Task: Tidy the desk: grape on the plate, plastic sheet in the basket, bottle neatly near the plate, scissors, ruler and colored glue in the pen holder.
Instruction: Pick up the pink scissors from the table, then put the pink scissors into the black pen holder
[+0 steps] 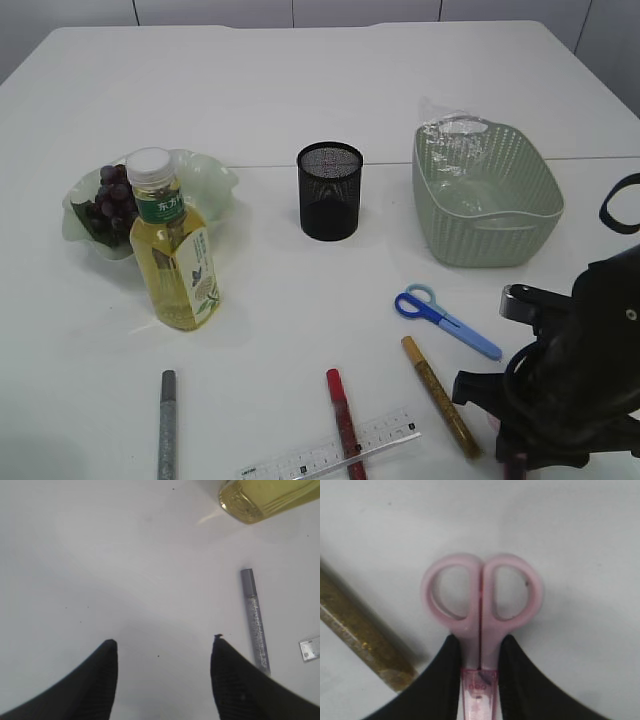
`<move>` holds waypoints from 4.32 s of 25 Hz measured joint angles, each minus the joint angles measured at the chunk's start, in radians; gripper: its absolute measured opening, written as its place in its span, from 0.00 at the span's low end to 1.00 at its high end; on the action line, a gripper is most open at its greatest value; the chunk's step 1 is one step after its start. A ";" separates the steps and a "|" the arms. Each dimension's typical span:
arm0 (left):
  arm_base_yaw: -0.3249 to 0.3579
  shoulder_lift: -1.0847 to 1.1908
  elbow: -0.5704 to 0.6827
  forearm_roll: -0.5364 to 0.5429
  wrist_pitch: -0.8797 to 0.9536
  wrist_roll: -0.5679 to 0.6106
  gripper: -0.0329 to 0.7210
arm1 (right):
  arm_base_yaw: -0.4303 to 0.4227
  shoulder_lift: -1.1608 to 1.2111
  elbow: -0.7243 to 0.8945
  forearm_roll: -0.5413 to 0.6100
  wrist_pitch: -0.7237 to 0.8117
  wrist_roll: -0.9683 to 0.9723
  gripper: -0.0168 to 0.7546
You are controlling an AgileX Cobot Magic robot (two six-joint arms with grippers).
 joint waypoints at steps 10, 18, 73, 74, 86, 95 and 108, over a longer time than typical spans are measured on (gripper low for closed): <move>0.000 0.000 0.000 0.000 0.000 0.002 0.62 | 0.000 -0.164 0.016 0.065 -0.076 -0.158 0.21; 0.000 0.000 0.000 0.000 0.000 0.002 0.62 | 0.001 -0.256 -0.012 0.222 -0.130 -0.371 0.21; 0.000 0.000 0.000 0.013 0.071 0.003 0.62 | -0.203 0.538 -1.011 1.745 0.078 -2.708 0.21; 0.000 0.000 0.000 0.014 0.071 0.003 0.62 | -0.203 0.546 -1.011 1.745 0.078 -2.710 0.21; 0.000 0.000 0.000 0.016 0.072 0.003 0.62 | -0.203 0.559 -1.016 1.745 0.114 -2.701 0.50; 0.000 0.000 0.000 0.018 0.090 0.003 0.62 | -0.205 0.379 -1.016 1.320 0.009 -2.147 0.51; 0.000 0.000 0.000 0.022 0.090 0.003 0.62 | -0.205 0.212 -1.017 0.343 0.554 -1.223 0.51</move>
